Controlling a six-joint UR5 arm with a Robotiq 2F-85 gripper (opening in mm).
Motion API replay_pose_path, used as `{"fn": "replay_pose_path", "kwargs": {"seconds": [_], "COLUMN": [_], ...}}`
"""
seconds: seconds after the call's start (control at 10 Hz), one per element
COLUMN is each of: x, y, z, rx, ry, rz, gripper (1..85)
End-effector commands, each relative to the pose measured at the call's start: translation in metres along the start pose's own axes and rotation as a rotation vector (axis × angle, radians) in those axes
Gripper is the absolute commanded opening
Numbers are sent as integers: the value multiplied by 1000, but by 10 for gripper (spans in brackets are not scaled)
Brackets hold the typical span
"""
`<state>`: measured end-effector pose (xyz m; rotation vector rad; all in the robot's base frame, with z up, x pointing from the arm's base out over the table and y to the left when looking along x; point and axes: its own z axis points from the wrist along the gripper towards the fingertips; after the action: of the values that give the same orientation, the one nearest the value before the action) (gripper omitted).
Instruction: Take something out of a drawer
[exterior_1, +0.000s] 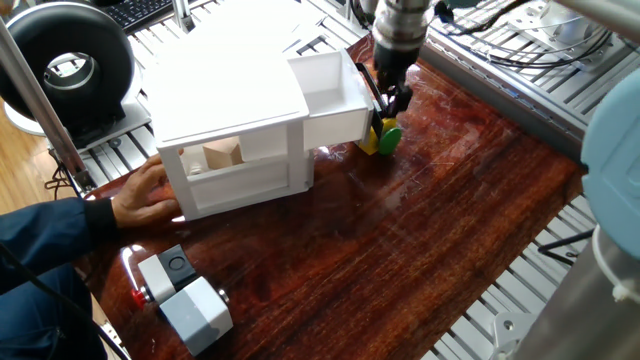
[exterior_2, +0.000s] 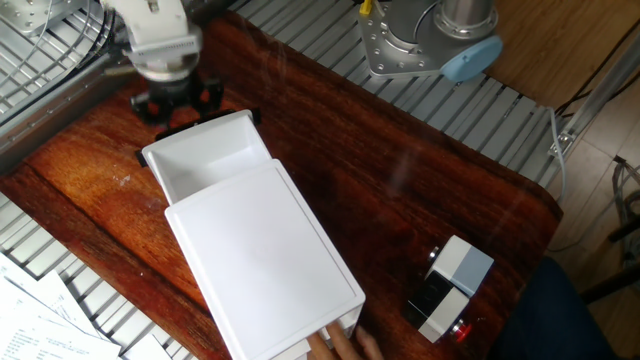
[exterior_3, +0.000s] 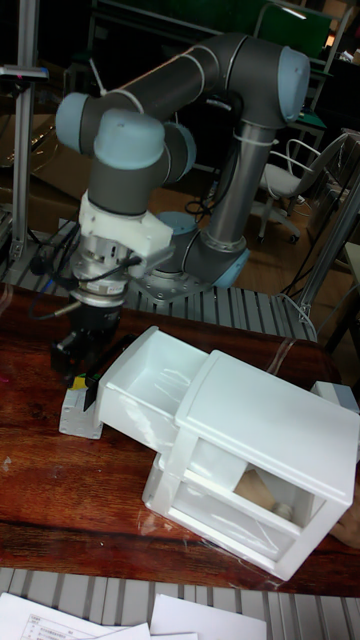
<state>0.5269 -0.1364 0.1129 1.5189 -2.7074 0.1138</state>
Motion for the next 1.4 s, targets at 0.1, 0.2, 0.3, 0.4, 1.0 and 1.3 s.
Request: {"fn": "replay_pose_path", "kwargs": {"seconds": [0.1,0.2,0.3,0.4,1.0,1.3], "x": [-9,-36,-39,-30,-81,-90], "y": [81,117,124,124,110,102], "z": [-79,-99,-111,-122,-123,-122], "rx": [-169,-279,-258,-210,-192,-196], "ry": [-20,-77,-69,-3,-63,-90], "rz": [411,594,671,721,965,962], "gripper": [10,10,10,10,10,10]}}
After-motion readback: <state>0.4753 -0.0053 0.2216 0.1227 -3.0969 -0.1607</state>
